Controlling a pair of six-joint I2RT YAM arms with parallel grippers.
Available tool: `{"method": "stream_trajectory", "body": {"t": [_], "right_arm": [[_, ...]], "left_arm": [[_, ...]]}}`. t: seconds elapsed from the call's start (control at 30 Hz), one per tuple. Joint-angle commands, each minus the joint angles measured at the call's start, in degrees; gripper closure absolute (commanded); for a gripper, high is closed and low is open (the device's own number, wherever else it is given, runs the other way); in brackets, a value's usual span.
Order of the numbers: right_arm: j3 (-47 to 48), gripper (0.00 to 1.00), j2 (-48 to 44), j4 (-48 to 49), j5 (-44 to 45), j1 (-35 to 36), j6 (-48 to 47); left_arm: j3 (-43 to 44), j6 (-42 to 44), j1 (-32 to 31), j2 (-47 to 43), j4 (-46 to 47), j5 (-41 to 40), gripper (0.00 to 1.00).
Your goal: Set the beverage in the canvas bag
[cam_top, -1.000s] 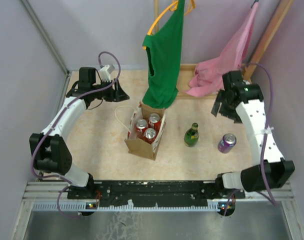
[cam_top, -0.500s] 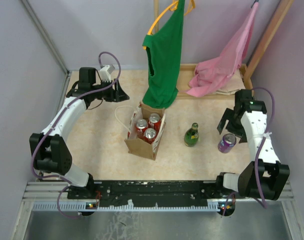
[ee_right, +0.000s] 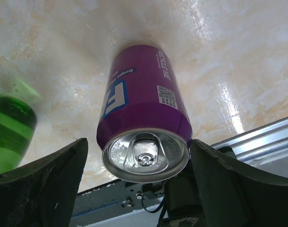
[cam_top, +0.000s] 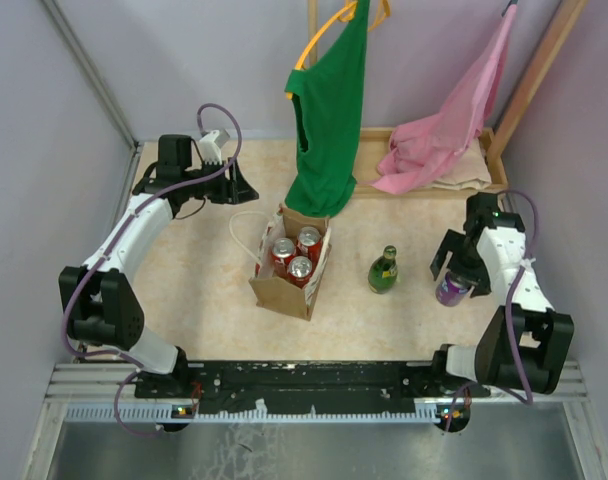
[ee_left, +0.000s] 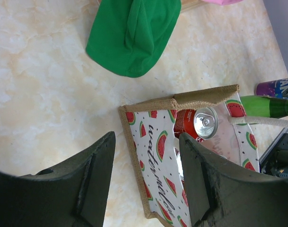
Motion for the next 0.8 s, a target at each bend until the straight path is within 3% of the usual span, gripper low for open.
{"method": "stream_trajectory", "body": {"t": [0.0, 0.33, 0.47, 0.53, 0.77], "right_arm": [[-0.2, 0.14, -0.1, 2.5, -0.6, -0.8, -0.9], [-0.6, 0.59, -0.9, 2.9, -1.1, -0.8, -0.5], [1.3, 0.91, -1.5, 2.6, -2.7, -0.9, -0.1], [4.0, 1.00, -2.2, 2.5, -4.8, -0.8, 0.3], [19.9, 1.00, -0.4, 1.6, -16.0, -0.8, 3.4]], "left_arm": [[-0.2, 0.6, 0.2, -0.9, 1.2, 0.2, 0.37], [-0.7, 0.4, 0.2, -1.4, 1.3, 0.3, 0.38], [-0.7, 0.6, 0.2, -1.6, 1.2, 0.0, 0.38], [-0.8, 0.7, 0.2, -1.7, 1.2, 0.0, 0.38], [-0.6, 0.5, 0.3, -1.6, 1.3, 0.2, 0.38]]}}
